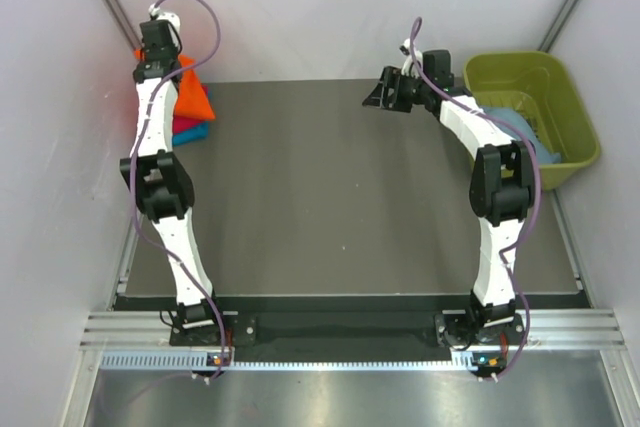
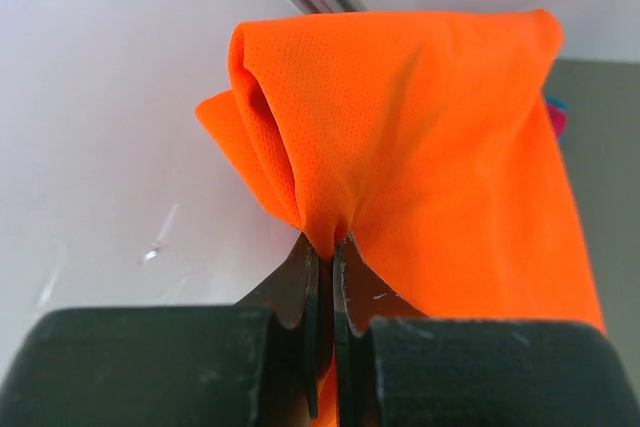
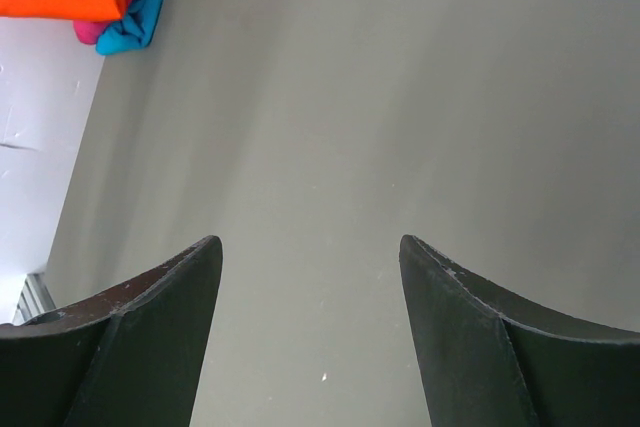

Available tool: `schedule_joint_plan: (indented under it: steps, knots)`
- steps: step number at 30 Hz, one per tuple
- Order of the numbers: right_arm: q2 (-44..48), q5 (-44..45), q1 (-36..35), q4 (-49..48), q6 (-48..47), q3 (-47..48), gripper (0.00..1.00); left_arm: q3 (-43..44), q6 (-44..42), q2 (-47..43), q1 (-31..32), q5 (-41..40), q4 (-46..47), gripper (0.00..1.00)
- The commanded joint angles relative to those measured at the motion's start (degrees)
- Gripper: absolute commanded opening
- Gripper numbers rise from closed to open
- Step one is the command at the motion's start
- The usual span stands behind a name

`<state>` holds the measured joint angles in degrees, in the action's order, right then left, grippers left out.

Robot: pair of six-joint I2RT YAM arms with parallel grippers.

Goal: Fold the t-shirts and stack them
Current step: Neatly place the folded tshirt to the corner

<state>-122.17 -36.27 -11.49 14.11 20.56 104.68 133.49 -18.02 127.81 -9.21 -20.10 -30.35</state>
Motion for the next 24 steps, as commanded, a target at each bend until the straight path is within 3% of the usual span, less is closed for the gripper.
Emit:
schedule_joint_plan:
  steps: [1, 10, 13, 15, 24]
  knots:
    - [0.5, -0.5, -0.2, -1.9, -1.2, 0.2, 0.72, 0.8, -3.3, 3.0, 0.2, -4.8, 6.0, 0.0]
    - [1.4, 0.3, -0.5, -1.1, -2.9, -1.1, 0.72, 0.5, -9.5, 10.7, 0.3, -15.1, 17.1, 0.0]
    - [1.8, 0.5, -0.4, -1.1, -3.5, -1.9, 0.72, 0.0, -11.7, 12.0, 0.3, -18.1, 21.4, 0.04]
    - [2.1, 0.6, -0.5, -1.0, -3.6, -2.3, 0.72, -0.5, -13.5, 12.9, 0.2, -18.8, 24.9, 0.1]
    - [2.1, 0.9, -0.8, -1.0, -3.9, -2.9, 0.72, 0.2, -17.1, 16.9, 0.7, -19.0, 29.8, 0.14]
